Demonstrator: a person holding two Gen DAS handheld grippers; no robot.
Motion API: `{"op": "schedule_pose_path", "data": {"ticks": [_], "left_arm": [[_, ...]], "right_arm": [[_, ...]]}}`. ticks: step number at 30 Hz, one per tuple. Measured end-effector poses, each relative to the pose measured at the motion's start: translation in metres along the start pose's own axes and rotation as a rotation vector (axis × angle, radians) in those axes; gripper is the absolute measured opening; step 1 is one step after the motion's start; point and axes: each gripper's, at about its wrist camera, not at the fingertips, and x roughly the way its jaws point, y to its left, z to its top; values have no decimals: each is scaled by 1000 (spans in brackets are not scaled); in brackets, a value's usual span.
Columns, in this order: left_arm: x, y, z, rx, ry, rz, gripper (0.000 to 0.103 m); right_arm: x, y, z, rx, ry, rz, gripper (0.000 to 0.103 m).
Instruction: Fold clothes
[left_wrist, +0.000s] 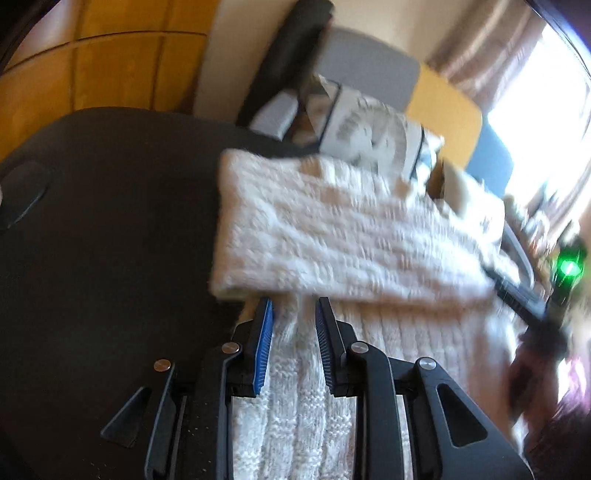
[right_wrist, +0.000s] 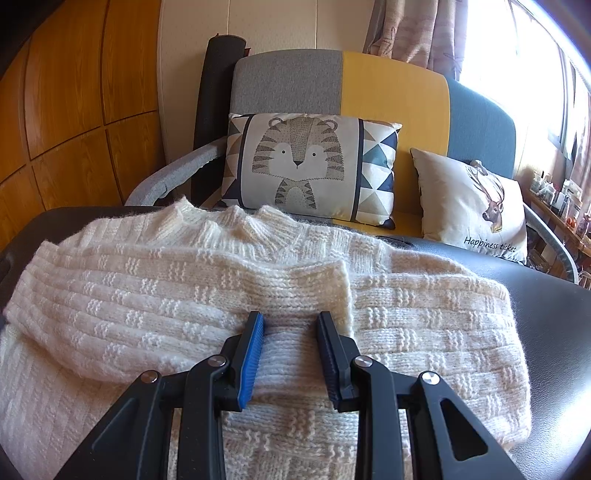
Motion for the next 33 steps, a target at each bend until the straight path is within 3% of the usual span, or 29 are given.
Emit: {"op": "schedule_pose_path", "data": {"ticks": [7,9,10,12,14,18,21,24,26,27,28,29,31,33], "left_arm": [[18,8,10,45,21,102,26],[17,6,8,86,9,210,26],[15,12,9,61,8,211,28],[11,23,9,10,8,215,45],[6,35,10,-41,7,217,46],[-11,56,4,-155,12,154,46],[-24,56,-4,-182,-12,104,46],[-25,36,-4,-128,-18,19,45],[-12,17,0,-54,16,9,45],[-4,8,2,-15,39,14,39],[4,4,3,7,60,23,20],[12,1,3,29,82,32,14],[25,0,5,44,96,46,13],[35,8,11,25,58,59,13]], "right_arm": [[0,0,0,1,-1,0,28],[0,0,0,2,-1,0,28],[0,0,0,3,-1,1,28],[0,0,0,5,-1,3,28],[0,-1,0,7,-2,4,28],[0,-1,0,9,-3,6,28],[0,-2,0,8,-3,5,28],[0,-1,0,7,-4,4,28],[0,0,0,5,-4,2,28],[-1,0,0,4,-5,1,28],[0,0,0,5,-5,1,28],[0,0,0,4,-5,1,28],[0,0,0,5,-5,1,28],[0,0,-1,6,-5,2,28]]}}
